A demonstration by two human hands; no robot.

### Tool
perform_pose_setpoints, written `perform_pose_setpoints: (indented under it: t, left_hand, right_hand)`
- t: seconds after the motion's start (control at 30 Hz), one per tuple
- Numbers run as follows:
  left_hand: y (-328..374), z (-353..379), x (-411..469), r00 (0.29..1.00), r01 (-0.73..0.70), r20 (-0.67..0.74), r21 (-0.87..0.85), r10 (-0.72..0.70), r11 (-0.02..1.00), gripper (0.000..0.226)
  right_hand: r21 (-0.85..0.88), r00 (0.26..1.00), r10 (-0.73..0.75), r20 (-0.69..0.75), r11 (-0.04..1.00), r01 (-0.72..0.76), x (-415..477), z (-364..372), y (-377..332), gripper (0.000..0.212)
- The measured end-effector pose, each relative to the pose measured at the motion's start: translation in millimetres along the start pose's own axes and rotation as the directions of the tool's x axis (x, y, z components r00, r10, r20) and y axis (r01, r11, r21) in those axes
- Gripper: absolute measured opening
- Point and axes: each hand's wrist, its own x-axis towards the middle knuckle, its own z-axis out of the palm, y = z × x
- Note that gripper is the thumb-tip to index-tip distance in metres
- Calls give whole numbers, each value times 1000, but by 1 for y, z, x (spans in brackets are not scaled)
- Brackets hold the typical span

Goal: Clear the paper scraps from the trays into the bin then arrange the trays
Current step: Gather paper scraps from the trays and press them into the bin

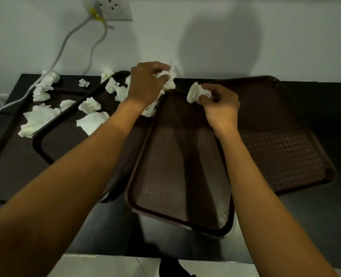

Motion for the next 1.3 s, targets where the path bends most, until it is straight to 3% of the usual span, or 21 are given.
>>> perform_pose_setpoints:
  t: [0.2,0.5,1.1,1.3]
  left_hand:
    - [-9,-59,-77,987,140,-69,-53,-144,989,23]
    - [-39,-136,-189,926,313,-149,-215,-348,925,23]
    - [-125,-312,-432,806,417,-284,-351,-520,838,23]
    - [-164,-347,-503,720,488,-330,-385,-611,783,24]
  right_hand:
    - [14,995,-57,76,998,56,-43,31,-16,27]
    - [73,967,-36,251,997,18,-133,89,-38,28]
    - [105,844,-101,527,993,53,-394,221,-78,26]
    - [91,808,-90,583,995,46,-466,267,-76,23]
